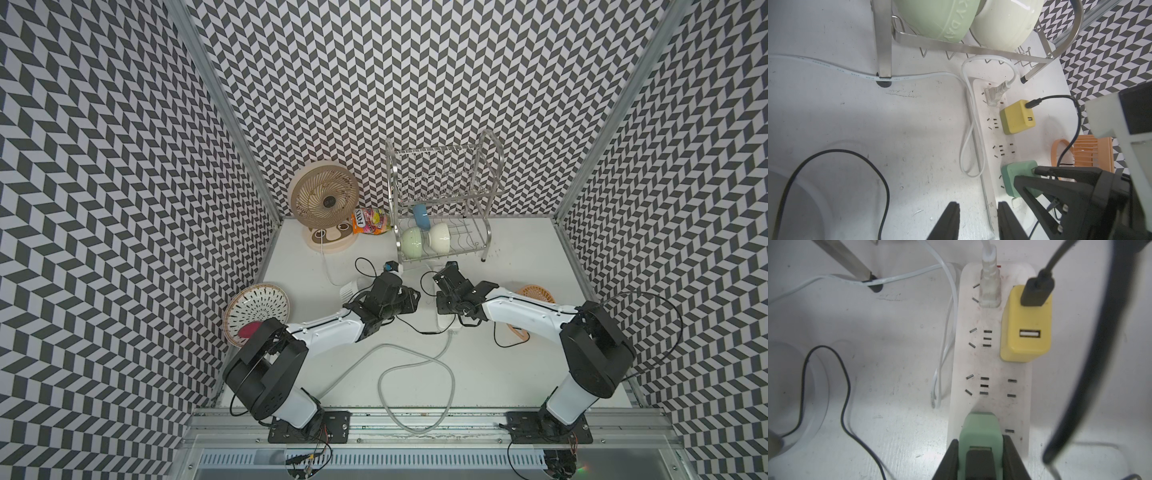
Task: Unplug the desk fan from the power strip
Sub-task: Remove the plug from the socket.
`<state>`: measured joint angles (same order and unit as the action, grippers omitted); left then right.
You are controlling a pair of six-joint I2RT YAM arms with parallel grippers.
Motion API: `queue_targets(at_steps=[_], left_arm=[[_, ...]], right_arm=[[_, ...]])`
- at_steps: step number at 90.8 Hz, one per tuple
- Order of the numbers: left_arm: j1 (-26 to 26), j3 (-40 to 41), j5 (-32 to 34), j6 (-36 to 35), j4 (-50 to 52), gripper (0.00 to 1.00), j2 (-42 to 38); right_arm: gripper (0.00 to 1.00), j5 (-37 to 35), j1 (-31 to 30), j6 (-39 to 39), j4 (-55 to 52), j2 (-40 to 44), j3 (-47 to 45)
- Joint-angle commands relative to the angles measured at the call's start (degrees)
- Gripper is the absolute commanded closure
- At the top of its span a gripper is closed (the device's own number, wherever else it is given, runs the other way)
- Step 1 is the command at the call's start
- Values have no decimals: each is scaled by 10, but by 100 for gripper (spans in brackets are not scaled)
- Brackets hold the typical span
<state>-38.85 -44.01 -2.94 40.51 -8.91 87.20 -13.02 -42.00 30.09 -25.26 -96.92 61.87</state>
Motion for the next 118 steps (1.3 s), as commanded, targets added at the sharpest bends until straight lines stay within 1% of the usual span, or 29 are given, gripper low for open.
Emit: queue_targets(at_steps=[1,13,35,44,49,58,66,77,94,106,113,118], left_arm=[[9,1,-12,-1,-11,61,2],[17,-10,-34,0,-23,59,22],[19,-30,-78,23,-54,58,79],[21,-40,-86,37,-58,59,98],[23,-43,-88,44,-60,59,106],[26,-47,-79,53,-54,58,116],[27,-52,-64,55,-41,55,120],[27,-56,-51,57,-31,52,124],[27,-59,-53,61,-34,48,139],[27,-61,-47,63,-29,47,150],[27,-61,-43,65,-28,48,154],[27,-62,-43,65,-29,48,157]], right_arm=[[100,65,-18,-61,53,-11,18],[100,100,-23,-101,76,-5,10],[100,89,-23,-108,70,-1,0],[92,88,-23,-103,72,7,-2],[85,88,-23,-102,72,13,0],[75,84,-23,-98,67,23,5],[71,79,-23,-94,62,28,9],[68,74,-23,-88,54,27,12],[59,72,-23,-81,52,24,13],[58,71,-23,-78,50,19,16],[61,66,-24,-76,47,18,16],[64,63,-24,-74,44,15,17]])
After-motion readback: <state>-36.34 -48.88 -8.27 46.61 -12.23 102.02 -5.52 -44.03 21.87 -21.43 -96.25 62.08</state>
